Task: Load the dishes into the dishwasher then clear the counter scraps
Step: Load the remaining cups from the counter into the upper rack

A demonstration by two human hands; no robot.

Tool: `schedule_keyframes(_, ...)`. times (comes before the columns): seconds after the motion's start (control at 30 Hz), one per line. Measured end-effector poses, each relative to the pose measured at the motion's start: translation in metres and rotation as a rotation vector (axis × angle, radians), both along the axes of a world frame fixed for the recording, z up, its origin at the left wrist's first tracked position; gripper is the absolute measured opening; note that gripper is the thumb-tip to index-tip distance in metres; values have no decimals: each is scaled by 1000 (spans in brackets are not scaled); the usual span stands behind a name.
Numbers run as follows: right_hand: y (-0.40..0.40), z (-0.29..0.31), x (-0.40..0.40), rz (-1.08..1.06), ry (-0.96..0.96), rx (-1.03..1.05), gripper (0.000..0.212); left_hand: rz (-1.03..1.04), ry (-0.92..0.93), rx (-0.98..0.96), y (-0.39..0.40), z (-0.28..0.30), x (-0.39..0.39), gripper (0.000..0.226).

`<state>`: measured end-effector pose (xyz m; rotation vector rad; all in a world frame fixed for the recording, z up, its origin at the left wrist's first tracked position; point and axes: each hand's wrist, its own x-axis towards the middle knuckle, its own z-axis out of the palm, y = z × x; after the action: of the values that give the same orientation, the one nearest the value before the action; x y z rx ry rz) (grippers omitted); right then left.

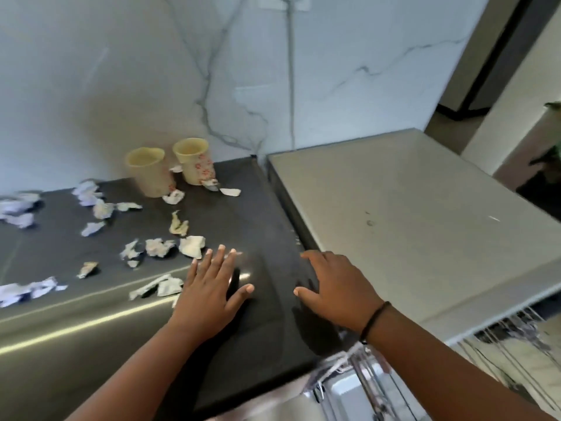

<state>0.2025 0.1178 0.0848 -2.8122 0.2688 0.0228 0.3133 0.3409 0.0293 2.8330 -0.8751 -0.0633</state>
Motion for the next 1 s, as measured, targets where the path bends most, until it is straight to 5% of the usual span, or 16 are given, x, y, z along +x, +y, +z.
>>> schedule_keyframes(0.43, 125, 8, 175, 138, 114, 49, 67, 310, 18, -15, 130, -2, 106, 89)
schedule_keyframes(0.67, 157, -1, 269, 69, 160, 162, 80, 266, 24, -61, 139, -21, 125, 96)
schedule_keyframes(0.87, 178, 0, 344, -37, -74, 482, 63, 260, -29, -40, 139, -22, 126, 92)
schedule_keyframes(1.0, 192, -6, 383, -148, -131, 674, 79, 256, -23, -42, 138, -22, 127, 92)
